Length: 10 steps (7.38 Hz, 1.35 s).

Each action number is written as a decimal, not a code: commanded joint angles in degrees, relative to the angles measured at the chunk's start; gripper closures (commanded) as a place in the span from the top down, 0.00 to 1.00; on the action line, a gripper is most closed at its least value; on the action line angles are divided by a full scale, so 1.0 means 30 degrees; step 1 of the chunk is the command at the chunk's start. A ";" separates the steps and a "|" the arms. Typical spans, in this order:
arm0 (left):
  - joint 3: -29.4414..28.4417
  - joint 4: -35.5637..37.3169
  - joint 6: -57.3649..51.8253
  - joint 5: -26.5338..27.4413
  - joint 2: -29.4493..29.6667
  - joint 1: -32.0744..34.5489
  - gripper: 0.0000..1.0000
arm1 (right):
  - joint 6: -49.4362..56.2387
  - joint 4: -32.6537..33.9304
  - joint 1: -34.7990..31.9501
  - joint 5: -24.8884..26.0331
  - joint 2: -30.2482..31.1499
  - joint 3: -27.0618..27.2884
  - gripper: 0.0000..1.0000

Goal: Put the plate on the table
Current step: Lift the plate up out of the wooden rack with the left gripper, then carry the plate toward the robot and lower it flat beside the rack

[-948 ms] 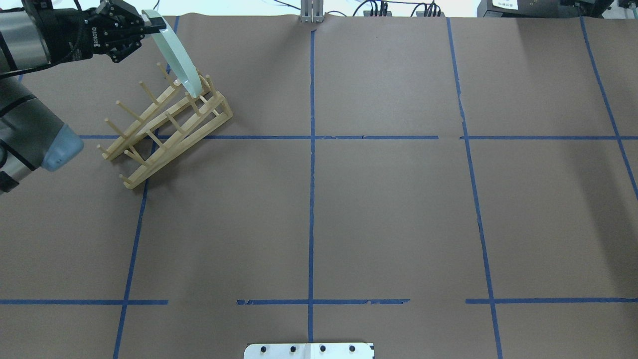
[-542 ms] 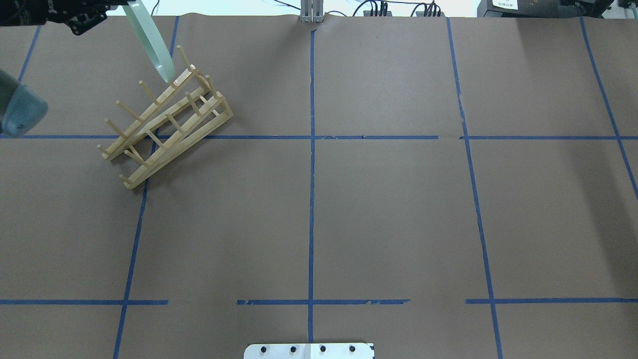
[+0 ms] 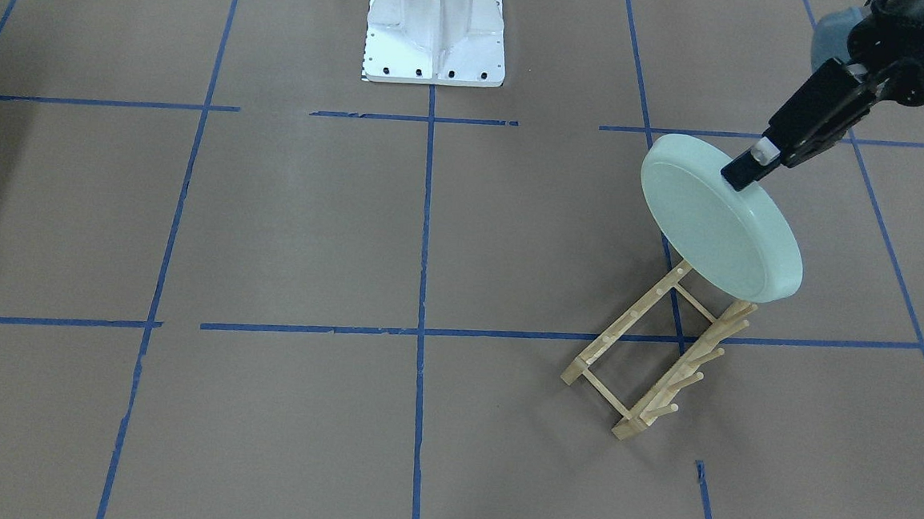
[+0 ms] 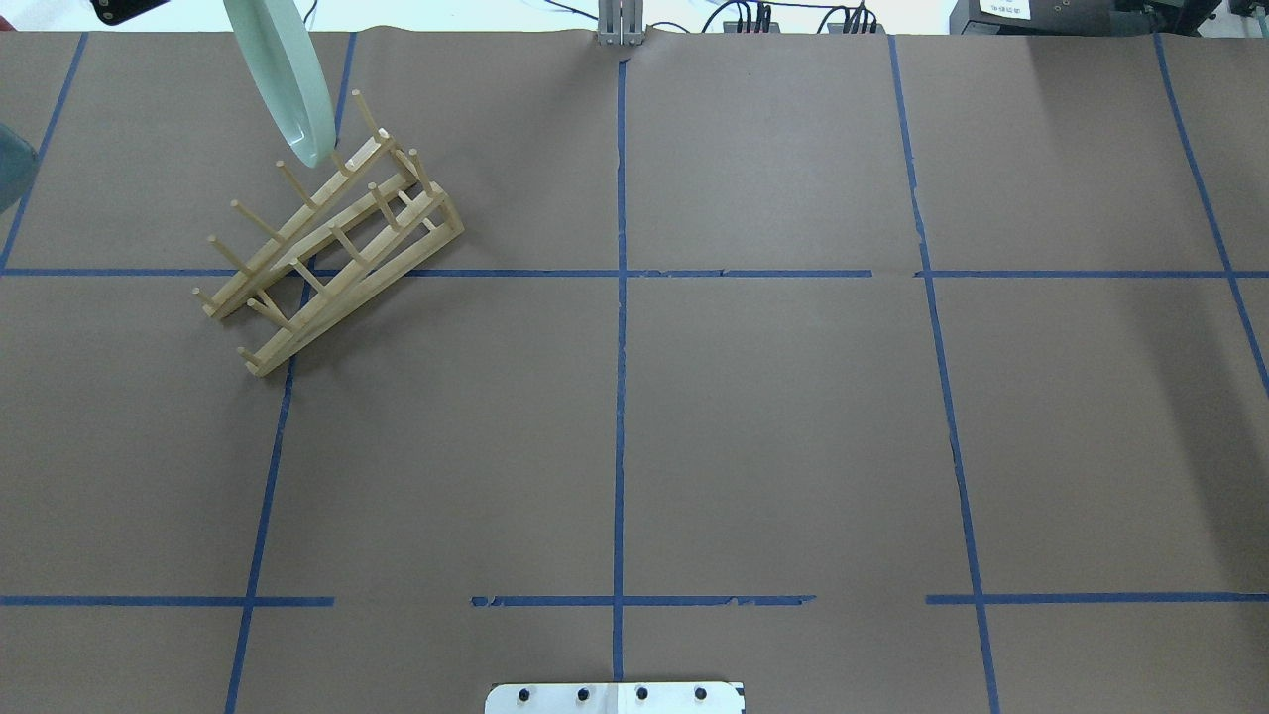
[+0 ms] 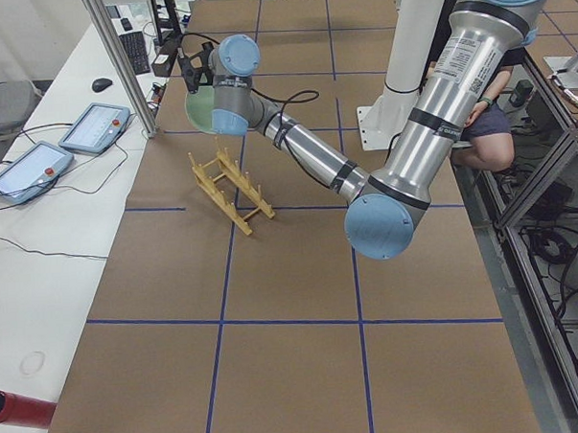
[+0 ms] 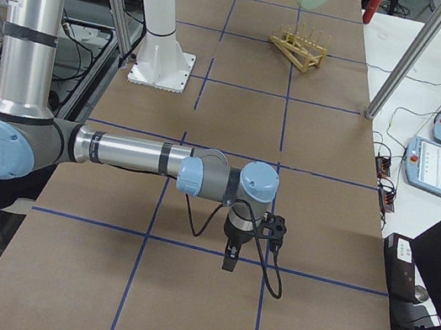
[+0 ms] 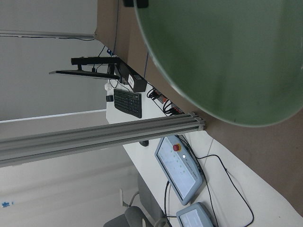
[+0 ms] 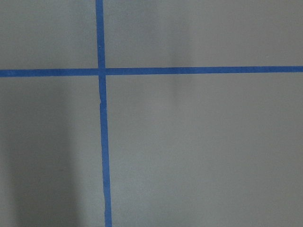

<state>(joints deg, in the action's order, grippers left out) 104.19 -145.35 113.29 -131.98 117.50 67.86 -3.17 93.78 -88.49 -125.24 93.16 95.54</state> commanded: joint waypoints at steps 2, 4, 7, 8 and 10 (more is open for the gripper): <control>0.2294 0.5505 -0.3756 0.0076 0.0471 -0.2599 0.00 | 0.0000 -0.0001 -0.0006 0.0000 0.0000 0.0000 1.00; 0.2946 0.7806 -0.5298 0.0570 0.0850 -0.4386 0.00 | 0.0000 -0.0001 -0.0006 0.0000 0.0000 0.0000 1.00; 0.4319 1.5423 -0.9770 0.7080 0.2101 -0.9506 0.00 | 0.0000 0.0000 0.0023 0.0000 0.0000 0.0000 1.00; 0.4121 1.8621 -1.1089 0.8760 0.3446 -1.0973 0.00 | 0.0000 -0.0001 0.0023 0.0000 0.0000 0.0000 1.00; 0.3043 2.1022 -1.4981 1.1958 0.3811 -1.3322 0.00 | 0.0000 -0.0001 -0.0006 0.0000 0.0000 0.0000 1.00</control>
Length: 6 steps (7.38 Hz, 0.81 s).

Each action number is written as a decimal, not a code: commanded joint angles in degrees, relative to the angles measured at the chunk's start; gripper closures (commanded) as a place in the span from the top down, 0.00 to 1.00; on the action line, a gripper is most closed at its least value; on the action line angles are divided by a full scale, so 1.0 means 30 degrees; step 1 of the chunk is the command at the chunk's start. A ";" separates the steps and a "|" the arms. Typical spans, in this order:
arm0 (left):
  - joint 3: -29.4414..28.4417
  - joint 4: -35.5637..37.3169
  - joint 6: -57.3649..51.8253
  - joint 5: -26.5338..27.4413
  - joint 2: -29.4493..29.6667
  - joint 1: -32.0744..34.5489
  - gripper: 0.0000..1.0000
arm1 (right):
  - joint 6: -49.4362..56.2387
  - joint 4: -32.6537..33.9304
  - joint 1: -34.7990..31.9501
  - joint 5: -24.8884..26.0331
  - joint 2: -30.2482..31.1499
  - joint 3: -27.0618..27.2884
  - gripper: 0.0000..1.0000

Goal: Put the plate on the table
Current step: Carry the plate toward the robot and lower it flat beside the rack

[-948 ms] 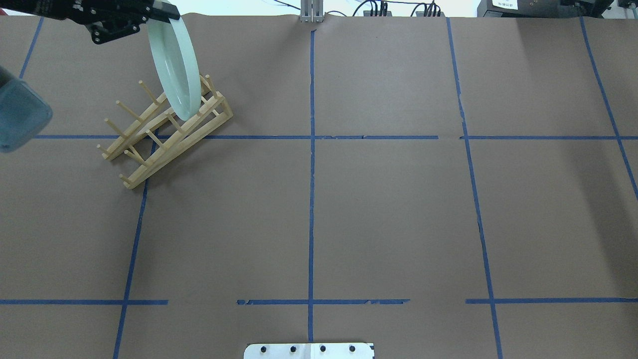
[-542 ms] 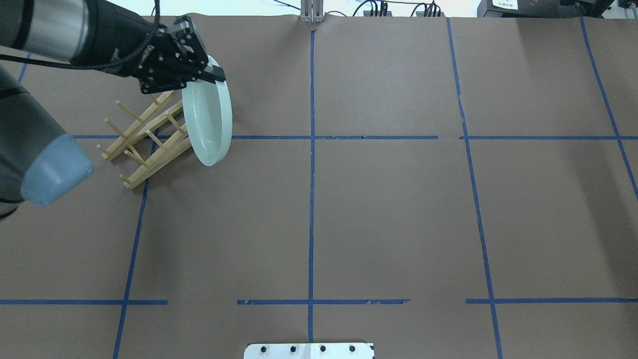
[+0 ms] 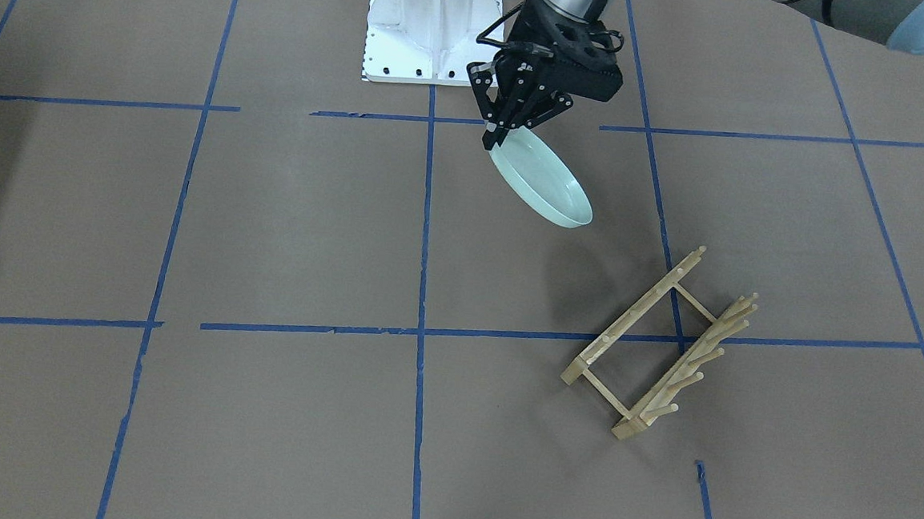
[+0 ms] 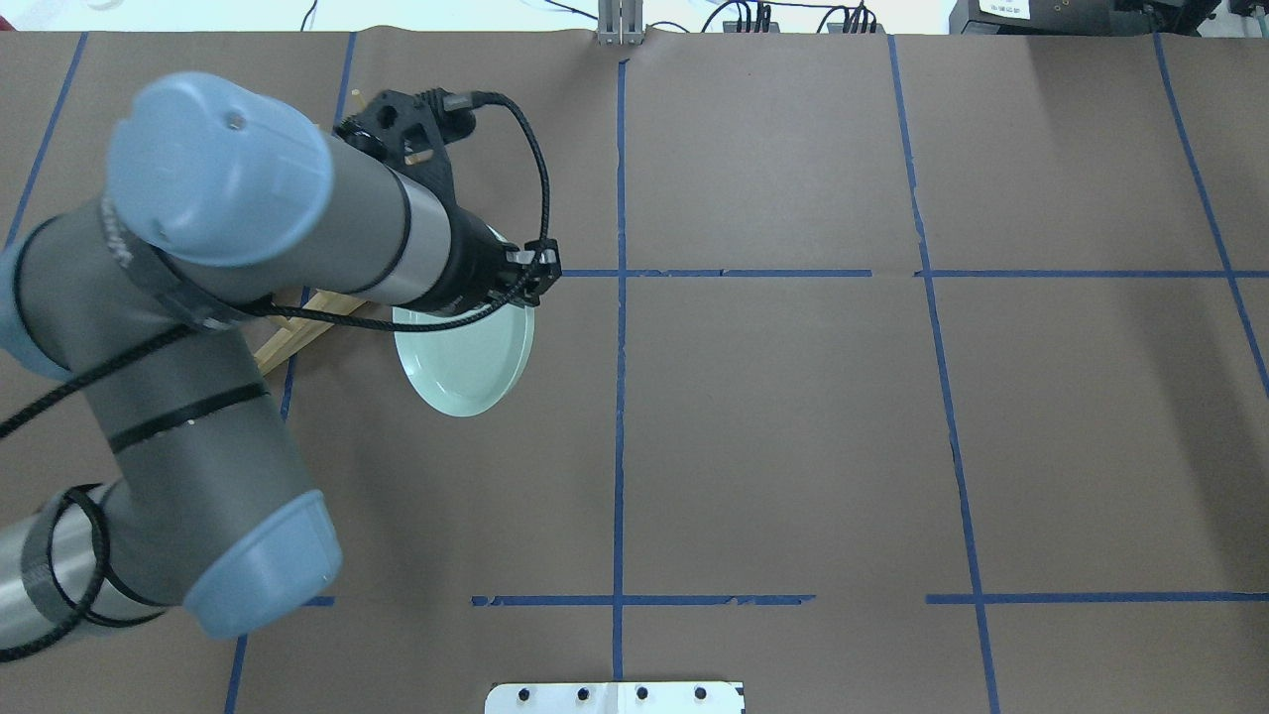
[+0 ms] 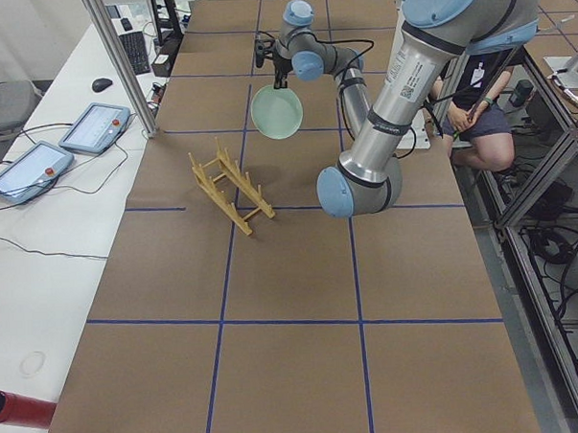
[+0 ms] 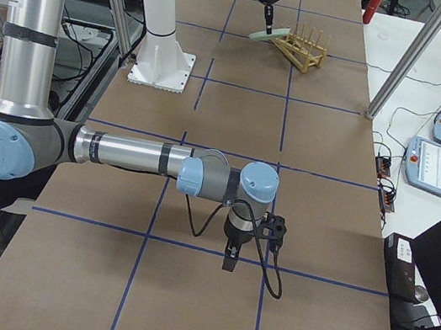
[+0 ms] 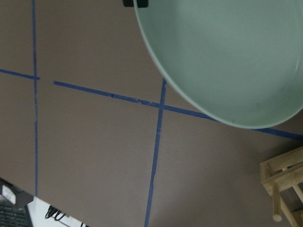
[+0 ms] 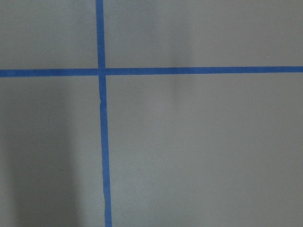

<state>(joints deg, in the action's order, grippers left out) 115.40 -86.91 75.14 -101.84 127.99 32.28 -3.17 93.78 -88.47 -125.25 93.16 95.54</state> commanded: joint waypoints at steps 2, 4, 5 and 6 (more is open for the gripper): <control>-0.2858 0.2042 -0.5110 0.4748 0.0287 -0.3391 0.00 | 0.0001 0.0000 0.0016 0.0000 0.0001 -0.0001 1.00; -0.5321 0.2017 -0.5507 0.8504 0.0287 -0.5682 0.00 | 0.0001 0.0000 0.0015 0.0000 0.0001 -0.0001 1.00; -0.5419 0.2075 -0.6841 0.8663 0.0316 -0.5748 0.00 | -0.0028 0.0000 0.0016 0.0000 0.0001 -0.0001 1.00; -0.5449 0.2075 -0.7464 0.8664 0.0345 -0.5749 0.00 | 0.0000 0.0000 -0.0013 0.0000 0.0001 -0.0001 1.00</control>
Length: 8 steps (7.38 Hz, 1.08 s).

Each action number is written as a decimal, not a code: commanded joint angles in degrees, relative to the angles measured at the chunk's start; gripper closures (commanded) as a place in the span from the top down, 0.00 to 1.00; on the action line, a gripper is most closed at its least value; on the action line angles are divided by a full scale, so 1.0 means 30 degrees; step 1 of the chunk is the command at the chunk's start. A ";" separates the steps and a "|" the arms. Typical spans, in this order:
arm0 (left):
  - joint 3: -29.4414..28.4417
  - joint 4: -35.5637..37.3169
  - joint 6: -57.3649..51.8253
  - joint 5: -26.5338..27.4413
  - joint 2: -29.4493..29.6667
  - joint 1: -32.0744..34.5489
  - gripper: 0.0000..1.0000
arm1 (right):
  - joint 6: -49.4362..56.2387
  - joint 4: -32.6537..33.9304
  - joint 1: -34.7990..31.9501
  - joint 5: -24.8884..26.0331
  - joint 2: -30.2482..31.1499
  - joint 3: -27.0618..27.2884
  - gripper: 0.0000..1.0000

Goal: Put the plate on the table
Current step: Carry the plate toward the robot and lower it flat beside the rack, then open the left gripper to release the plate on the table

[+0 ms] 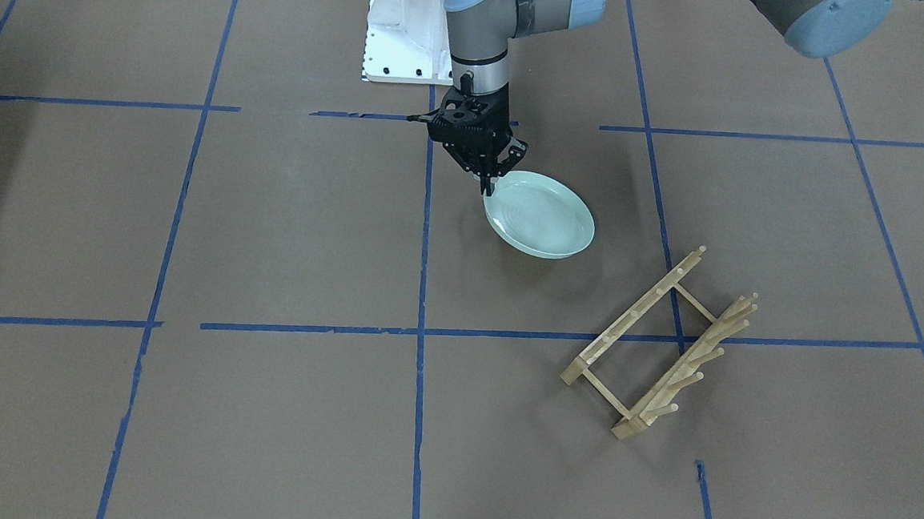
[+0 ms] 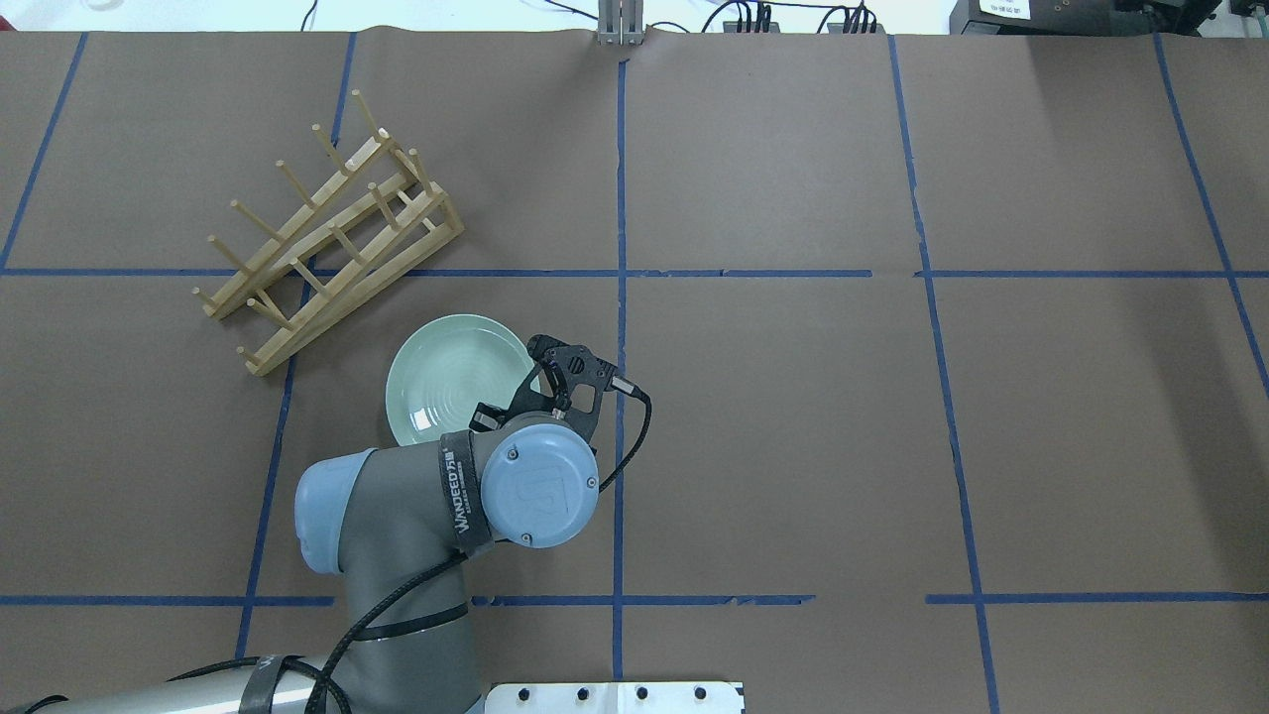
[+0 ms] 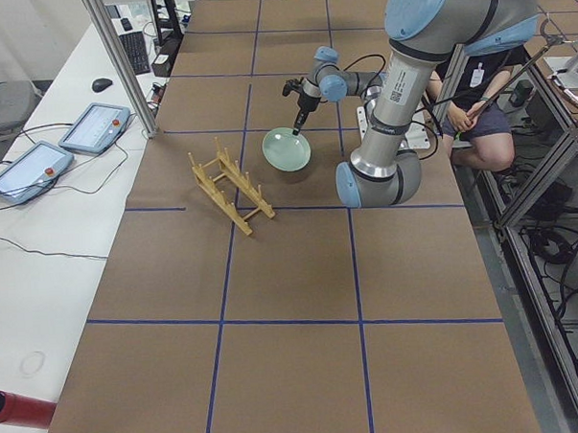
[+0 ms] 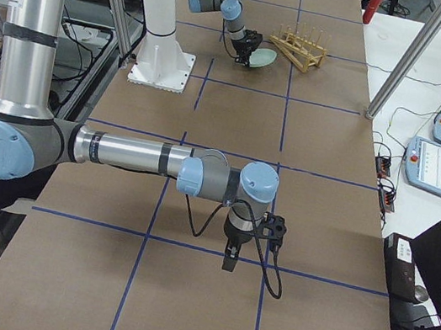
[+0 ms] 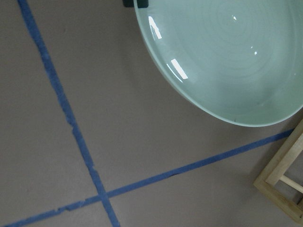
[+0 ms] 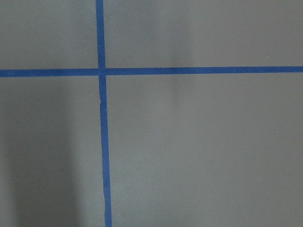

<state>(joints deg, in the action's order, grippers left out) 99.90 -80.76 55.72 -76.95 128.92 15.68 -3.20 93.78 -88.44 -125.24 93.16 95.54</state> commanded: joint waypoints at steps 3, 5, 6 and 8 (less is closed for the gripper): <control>0.0767 -0.0237 -0.0998 0.0222 -0.0026 -0.0160 1.00 | 0.0012 0.0000 -0.0020 0.0000 0.0000 0.0000 1.00; 0.1559 -0.0590 -0.0445 0.0135 -0.0027 0.0074 1.00 | 0.0011 -0.0001 0.0009 0.0000 0.0000 0.0000 1.00; 0.2434 -0.0590 -0.0469 -0.0156 -0.0026 0.0597 1.00 | 0.0012 -0.0001 -0.0020 0.0000 0.0000 0.0000 1.00; 0.3520 -0.0735 -0.0469 -0.5375 -0.0200 0.4356 1.00 | 0.0012 -0.0001 0.0009 0.0000 0.0000 0.0000 1.00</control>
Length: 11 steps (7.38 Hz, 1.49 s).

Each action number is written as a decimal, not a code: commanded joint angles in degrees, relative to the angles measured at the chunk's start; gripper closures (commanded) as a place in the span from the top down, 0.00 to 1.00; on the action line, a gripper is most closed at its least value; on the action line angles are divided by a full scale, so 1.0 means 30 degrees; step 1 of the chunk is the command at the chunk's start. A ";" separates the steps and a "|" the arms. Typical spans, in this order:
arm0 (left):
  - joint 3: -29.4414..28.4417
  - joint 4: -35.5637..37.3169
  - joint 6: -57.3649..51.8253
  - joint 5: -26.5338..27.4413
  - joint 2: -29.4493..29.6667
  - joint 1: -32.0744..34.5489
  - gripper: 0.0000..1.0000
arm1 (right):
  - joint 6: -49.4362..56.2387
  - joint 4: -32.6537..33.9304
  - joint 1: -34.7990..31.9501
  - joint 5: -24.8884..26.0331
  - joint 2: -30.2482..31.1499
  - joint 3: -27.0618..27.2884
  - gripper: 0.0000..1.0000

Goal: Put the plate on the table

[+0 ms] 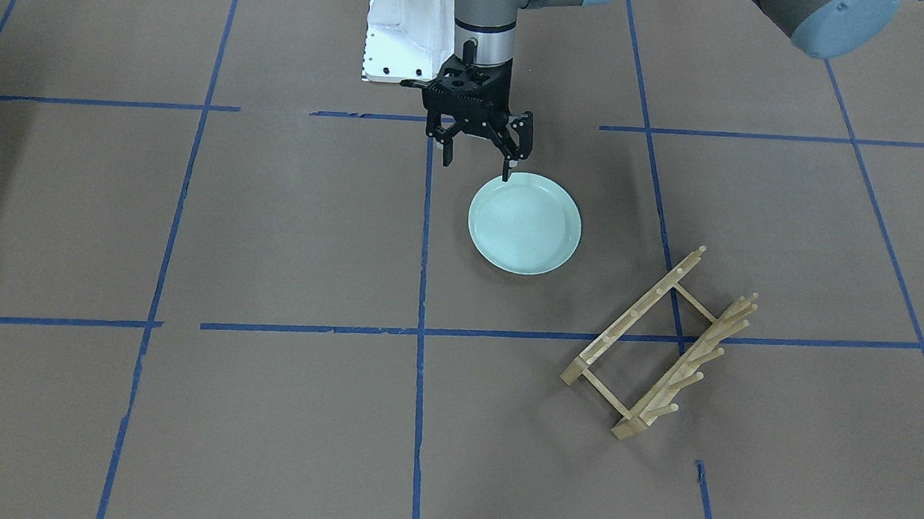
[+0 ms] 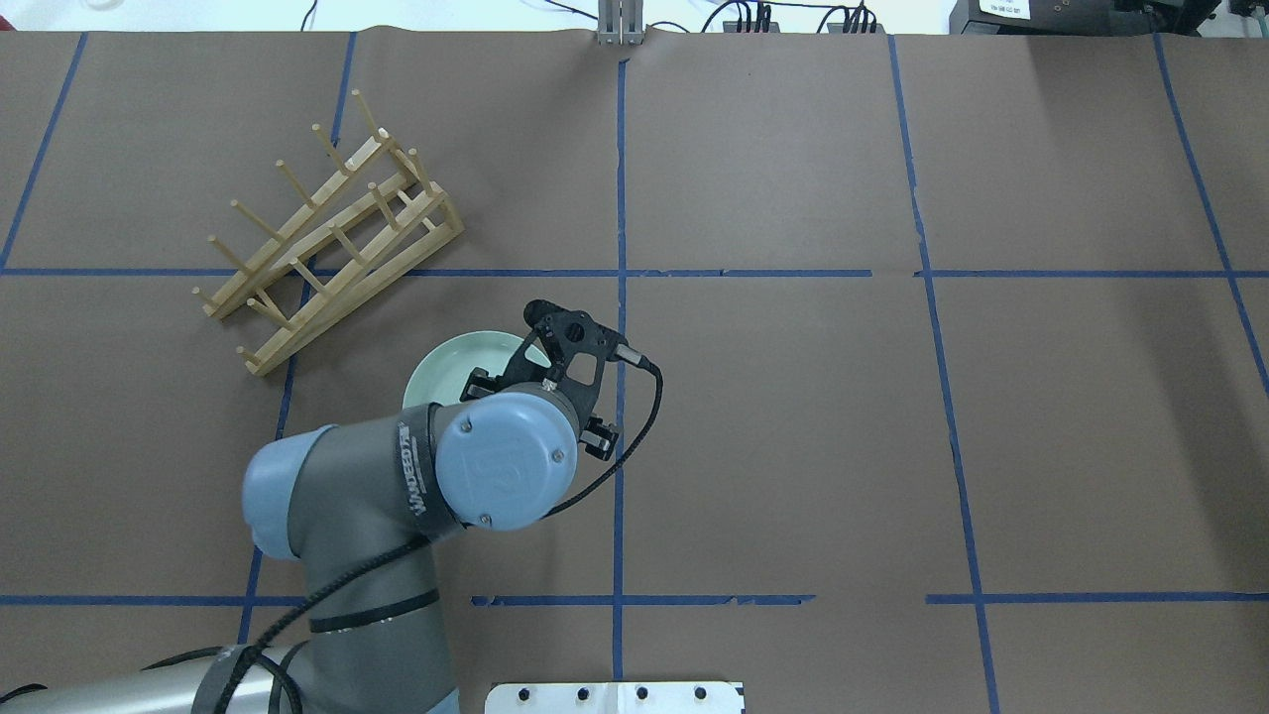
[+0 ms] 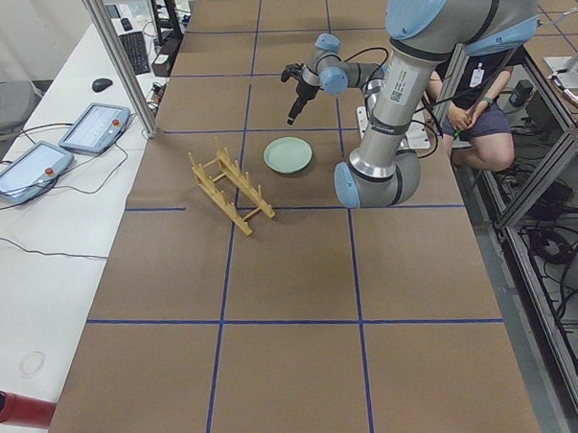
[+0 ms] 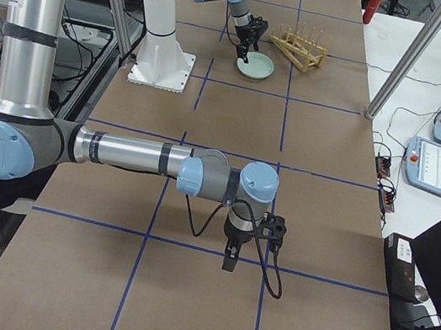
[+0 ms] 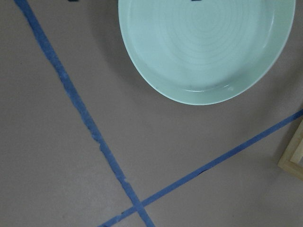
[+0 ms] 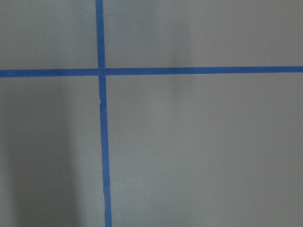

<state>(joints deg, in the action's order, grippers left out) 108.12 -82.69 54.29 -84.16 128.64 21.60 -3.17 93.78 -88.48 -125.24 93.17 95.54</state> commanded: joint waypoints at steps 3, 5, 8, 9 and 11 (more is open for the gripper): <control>0.0874 -0.0939 -0.2029 -0.9074 -0.1714 0.9240 1.00 | 0.0001 0.0000 0.0019 0.0000 0.0000 0.0000 1.00; 0.0962 -0.0913 -0.7083 -1.1581 -0.4604 1.3435 1.00 | 0.0001 0.0000 0.0019 0.0000 0.0000 0.0000 1.00; 0.0002 -0.1058 -1.6161 -1.4057 -0.9844 1.8237 1.00 | 0.0001 0.0000 0.0019 0.0000 0.0000 0.0000 1.00; -0.1426 -0.1146 -1.9732 -1.5322 -1.1226 2.0259 1.00 | 0.0001 0.0000 0.0019 0.0000 0.0000 0.0000 1.00; -0.3541 -0.1293 -2.1467 -1.5510 -1.2760 2.2001 1.00 | 0.0001 0.0000 0.0019 0.0000 0.0000 0.0000 1.00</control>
<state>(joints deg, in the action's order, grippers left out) 101.31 -86.30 -6.37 -129.76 93.28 83.92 -3.20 93.78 -88.42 -125.24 93.16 95.54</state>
